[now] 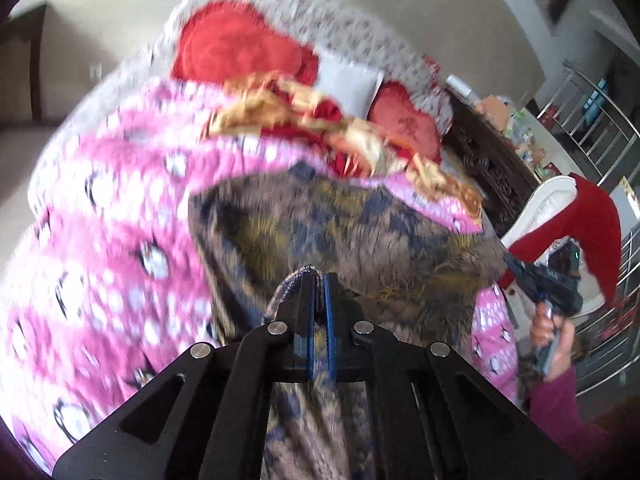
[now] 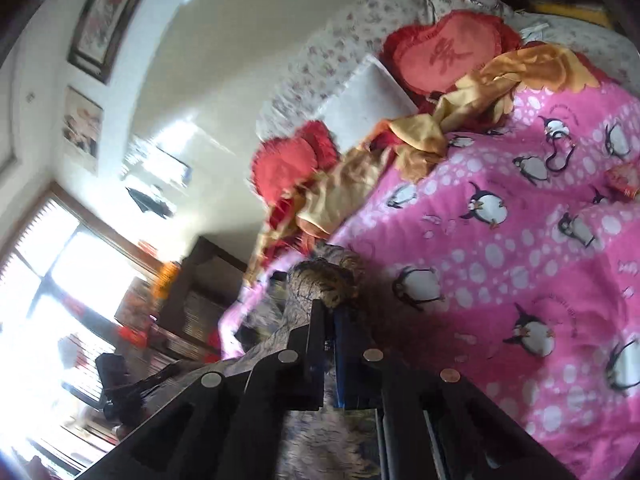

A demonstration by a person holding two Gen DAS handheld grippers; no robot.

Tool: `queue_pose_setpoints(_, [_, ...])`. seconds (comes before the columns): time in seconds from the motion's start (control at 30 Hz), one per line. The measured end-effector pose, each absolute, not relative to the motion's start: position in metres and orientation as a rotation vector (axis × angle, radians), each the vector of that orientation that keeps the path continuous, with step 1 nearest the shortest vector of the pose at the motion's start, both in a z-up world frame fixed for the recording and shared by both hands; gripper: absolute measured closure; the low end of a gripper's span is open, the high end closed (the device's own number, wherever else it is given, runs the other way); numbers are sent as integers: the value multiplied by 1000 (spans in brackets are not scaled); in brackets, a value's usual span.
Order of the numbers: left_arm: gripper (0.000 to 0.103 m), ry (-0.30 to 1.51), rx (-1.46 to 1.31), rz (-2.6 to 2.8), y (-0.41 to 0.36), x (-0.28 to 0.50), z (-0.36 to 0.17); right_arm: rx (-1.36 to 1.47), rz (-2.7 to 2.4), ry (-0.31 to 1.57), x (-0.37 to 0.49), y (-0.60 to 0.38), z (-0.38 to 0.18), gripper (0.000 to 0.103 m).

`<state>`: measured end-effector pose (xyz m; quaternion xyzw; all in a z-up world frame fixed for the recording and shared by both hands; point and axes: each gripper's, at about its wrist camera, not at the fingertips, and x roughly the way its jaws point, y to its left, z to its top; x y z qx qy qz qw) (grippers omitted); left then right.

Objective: Fold small clothes

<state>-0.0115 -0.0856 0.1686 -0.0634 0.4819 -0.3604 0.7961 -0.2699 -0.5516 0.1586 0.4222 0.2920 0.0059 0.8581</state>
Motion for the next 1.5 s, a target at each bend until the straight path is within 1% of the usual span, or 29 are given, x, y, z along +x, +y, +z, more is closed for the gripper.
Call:
queue_pose_setpoints(0.13, [100,1112,-103,-716,-112,17,134,728,-88,785,-198,-550,156,100])
queue_pose_setpoints(0.23, [100,1158,-92,-662,-130,44,108,585,-153,911,-130,-540,141,100])
queue_pose_setpoints(0.33, [99,1175,-73,-639,-135,61,96,529,-212,974,-88,-542,120,100])
queue_pose_setpoints(0.4, [93,1185,-95,-613,-131,70,94,535,-254,1016,-73,-552,100,100])
queue_pose_setpoints(0.47, [70,1151,-122,-621,-124,71,103,602,-286,1011,-78,-564,91,99])
queue_pose_setpoints(0.53, [54,1109,-113,-619,-119,69,113,690,-259,926,-103,-575,100,91])
queue_pose_setpoints(0.57, [54,1085,-104,-616,-117,66,119,713,-235,882,-120,-578,108,78])
queue_pose_setpoints(0.6, [54,1068,-92,-618,-116,64,122,723,-205,847,-138,-577,117,55])
queue_pose_setpoints(0.63, [54,1057,-81,-628,-116,60,126,726,-161,810,-161,-575,128,43])
queue_pose_setpoints(0.67, [54,1055,-77,-636,-119,60,126,729,-124,780,-181,-570,135,28])
queue_pose_setpoints(0.7, [54,1055,-72,-650,-122,57,126,729,-93,765,-197,-564,139,26])
queue_pose_setpoints(0.8, [54,1088,-68,-677,-136,46,118,701,-15,785,-231,-541,135,26])
queue_pose_setpoints(0.9, [54,1131,-54,-702,-159,32,105,645,-17,836,-232,-520,105,26])
queue_pose_setpoints(0.93, [54,1134,-32,-704,-168,25,102,619,-29,874,-225,-514,92,31])
queue_pose_setpoints(0.97, [54,1130,-17,-702,-173,21,101,585,-55,909,-220,-508,82,66])
queue_pose_setpoints(1.0, [54,1122,4,-704,-179,15,101,569,-71,927,-218,-505,77,97])
queue_pose_setpoints(1.1, [54,1137,60,-717,-186,8,97,653,-95,847,-245,-511,91,98])
queue_pose_setpoints(1.17, [54,1142,74,-702,-183,10,91,615,-125,880,-274,-509,105,99])
queue_pose_setpoints(1.2, [54,1152,71,-687,-179,13,86,607,-116,896,-286,-509,108,102])
queue_pose_setpoints(1.23, [54,1167,58,-670,-175,17,80,587,-125,926,-296,-507,107,103])
queue_pose_setpoints(1.3, [54,1190,21,-647,-166,23,73,490,-231,1084,-307,-508,87,103])
queue_pose_setpoints(1.33, [54,1199,-1,-646,-162,25,73,504,-246,1135,-312,-514,76,103])
queue_pose_setpoints(1.37, [54,1200,-10,-654,-159,25,73,519,-264,1137,-316,-521,74,103])
queue_pose_setpoints(1.4, [54,1192,-14,-671,-156,24,77,539,-288,1098,-319,-529,79,103])
queue_pose_setpoints(1.43, [54,1178,-8,-681,-155,22,81,577,-310,1005,-323,-539,93,103])
queue_pose_setpoints(1.47, [54,1168,-1,-684,-154,20,83,602,-300,947,-324,-544,104,97])
queue_pose_setpoints(1.5, [54,1158,6,-686,-154,20,87,623,-269,890,-320,-547,115,81])
